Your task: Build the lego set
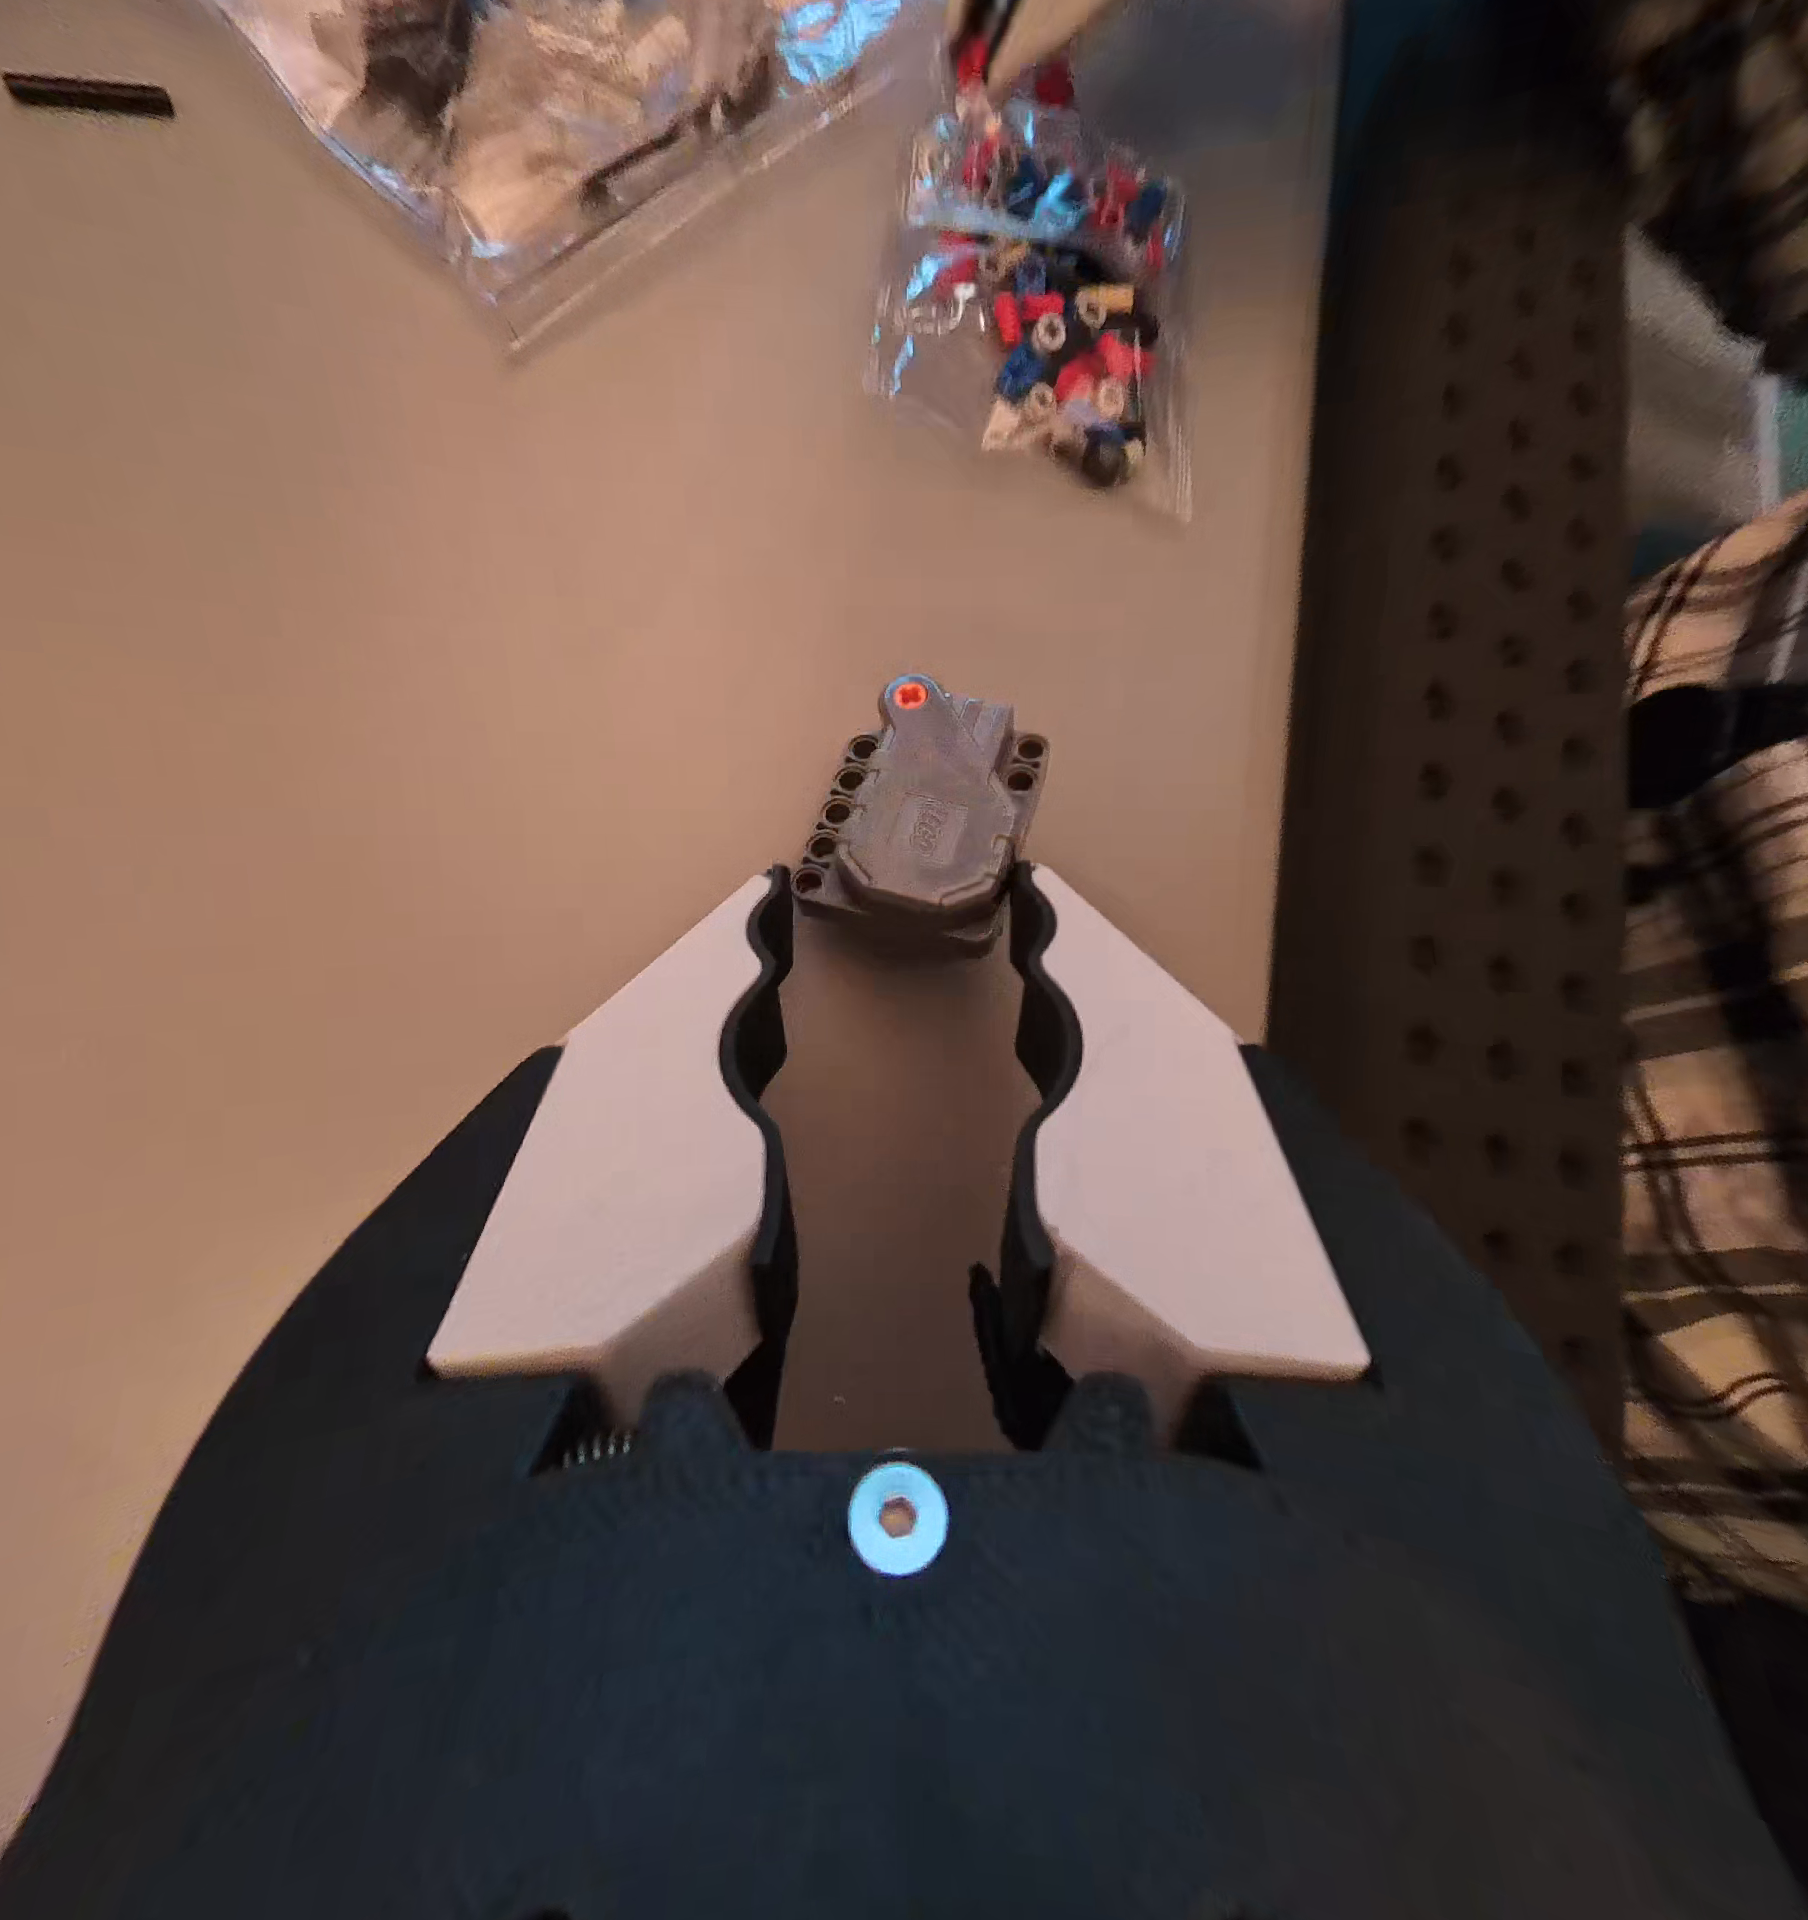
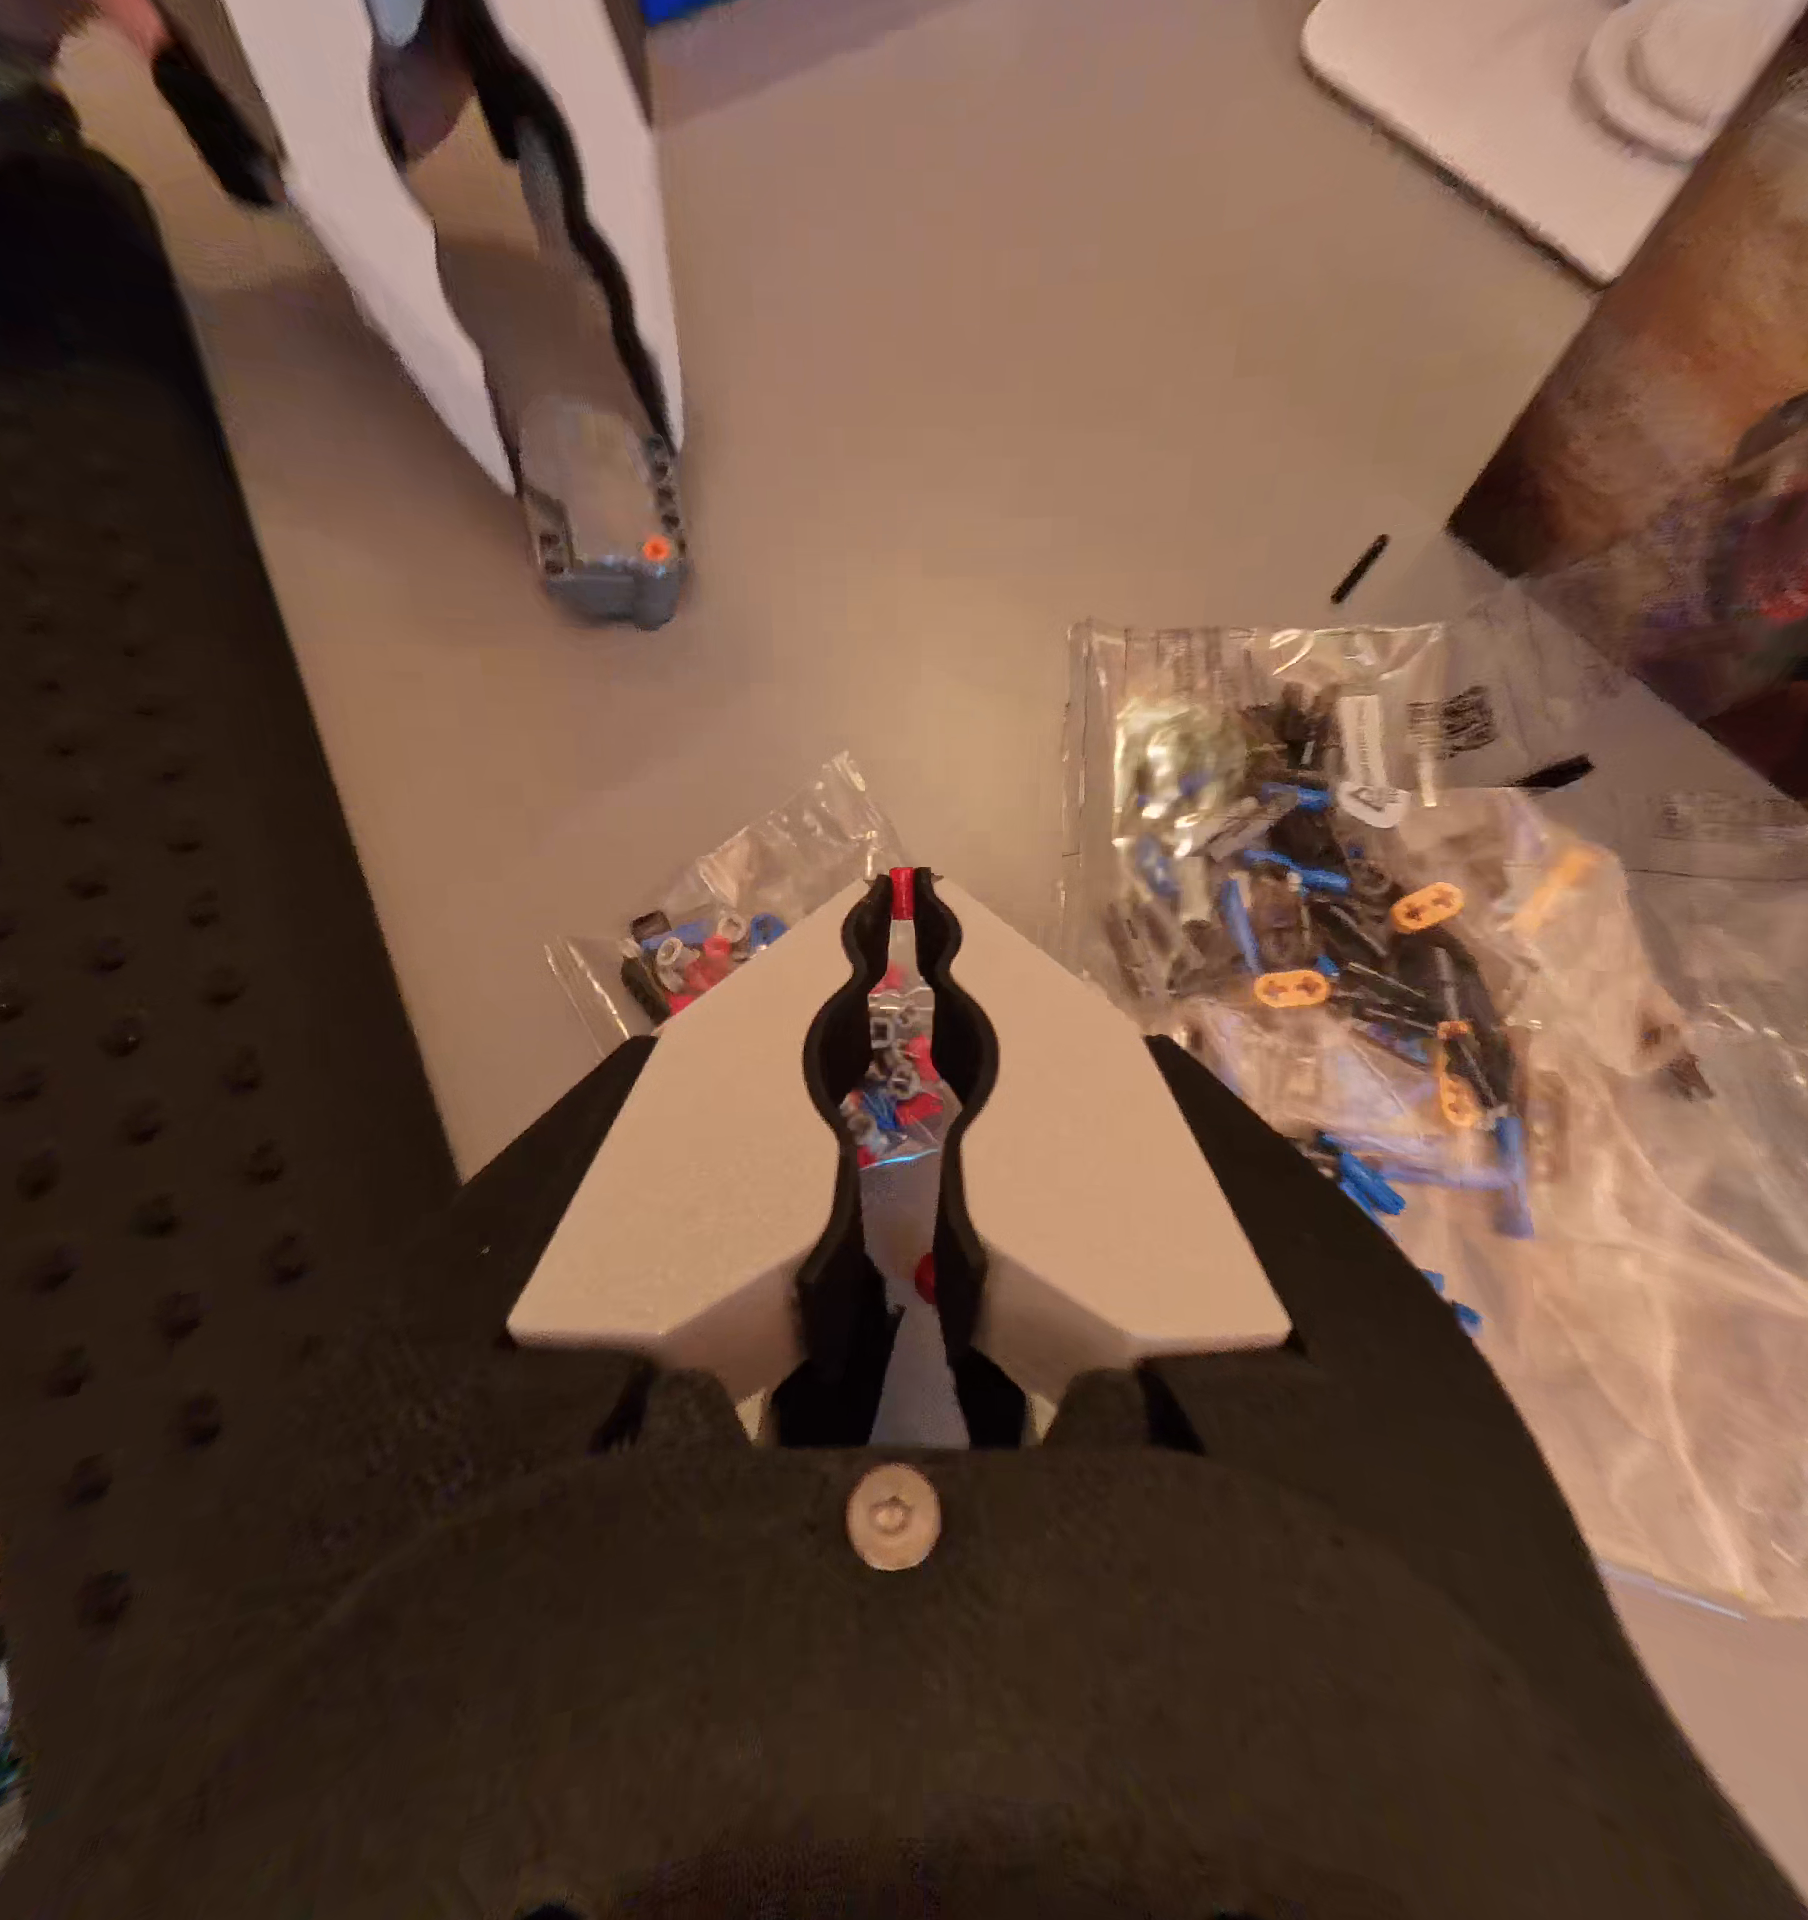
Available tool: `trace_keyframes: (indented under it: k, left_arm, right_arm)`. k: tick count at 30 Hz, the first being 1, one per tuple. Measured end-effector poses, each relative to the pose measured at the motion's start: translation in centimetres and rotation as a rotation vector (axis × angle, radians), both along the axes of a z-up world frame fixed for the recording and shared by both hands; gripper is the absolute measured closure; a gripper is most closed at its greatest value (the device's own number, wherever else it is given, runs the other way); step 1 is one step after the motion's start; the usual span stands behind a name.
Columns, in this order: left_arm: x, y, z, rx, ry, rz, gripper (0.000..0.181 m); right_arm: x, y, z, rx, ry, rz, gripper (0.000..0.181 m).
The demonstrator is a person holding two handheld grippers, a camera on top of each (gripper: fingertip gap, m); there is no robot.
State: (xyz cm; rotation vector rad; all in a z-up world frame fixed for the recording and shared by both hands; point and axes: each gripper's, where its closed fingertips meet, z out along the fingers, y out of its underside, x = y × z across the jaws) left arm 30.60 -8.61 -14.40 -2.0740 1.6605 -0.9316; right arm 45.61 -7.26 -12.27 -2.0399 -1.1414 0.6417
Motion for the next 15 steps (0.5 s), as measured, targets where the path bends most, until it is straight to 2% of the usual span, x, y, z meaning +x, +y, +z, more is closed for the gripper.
trace_keyframes:
  k: [3, 7, 12, 15]
  left_arm:
    - [0.7, 0.0, 0.6, -0.087, -0.044, 0.0, 0.142]
    - [1.6, 0.0, 0.8, -0.124, -0.047, -0.015, 0.142]
    - [2.4, 0.0, 1.8, -0.183, -0.107, -0.007, 0.143]
    - [3.0, 0.2, 2.7, -0.259, -0.161, 0.026, 0.143]
  right_arm:
    - [-0.2, -0.1, -2.2, -0.005, -0.133, 0.022, 0.18]
    - [-0.3, -0.6, -3.9, -0.039, -0.213, 0.045, 0.173]
    - [-0.1, -0.9, -3.0, -0.036, -0.196, 0.053, 0.165]
    - [-0.7, -0.8, -0.9, 0.038, -0.159, 0.057, 0.158]
